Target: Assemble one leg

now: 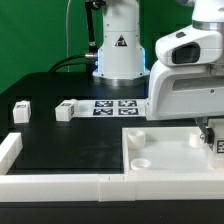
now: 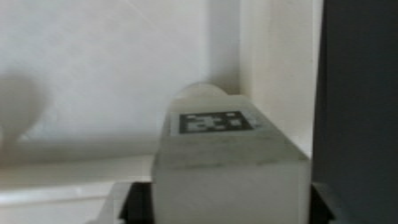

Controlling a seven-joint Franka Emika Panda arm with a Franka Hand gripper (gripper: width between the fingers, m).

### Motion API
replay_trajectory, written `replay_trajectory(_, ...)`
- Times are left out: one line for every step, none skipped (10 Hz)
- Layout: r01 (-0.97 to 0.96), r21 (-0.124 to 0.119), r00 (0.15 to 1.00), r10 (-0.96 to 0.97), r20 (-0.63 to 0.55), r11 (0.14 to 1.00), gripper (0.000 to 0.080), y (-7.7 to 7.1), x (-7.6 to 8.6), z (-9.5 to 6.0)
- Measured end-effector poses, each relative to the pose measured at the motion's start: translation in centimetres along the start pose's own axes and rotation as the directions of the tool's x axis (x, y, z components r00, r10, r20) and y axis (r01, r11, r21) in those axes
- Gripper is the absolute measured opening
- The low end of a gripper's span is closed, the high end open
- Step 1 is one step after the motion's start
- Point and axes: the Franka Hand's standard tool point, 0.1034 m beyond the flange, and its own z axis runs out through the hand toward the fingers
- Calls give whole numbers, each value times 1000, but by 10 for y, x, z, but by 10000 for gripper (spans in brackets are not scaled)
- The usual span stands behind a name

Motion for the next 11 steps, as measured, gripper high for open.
replay_trajectory(-144,-4,990,144,-2,990,291,0,0,0)
replay_trajectory(-305,-8,952,305,-6,952,291,1,0,-1)
replay_trajectory(-426,-10,905,425,-10,905,291,1,1,-1)
replay_trajectory(-515,-11,857,515,-13,857,291,1,1,-1)
replay_trajectory(-620,-10,784,620,-16,784,291,2,1,-1)
replay_trajectory(-688,-11,726,688,-21,725,291,2,1,-1)
replay_trajectory(-765,-11,644,765,-27,644,291,2,1,-1)
replay_trajectory(-835,-10,551,834,-33,551,291,3,1,-1)
replay_trajectory(-858,-6,514,857,-27,514,291,3,1,-1)
replay_trajectory(-905,-1,426,905,-17,426,291,4,1,-1)
replay_trajectory(-918,-1,397,918,-17,397,291,4,1,-1)
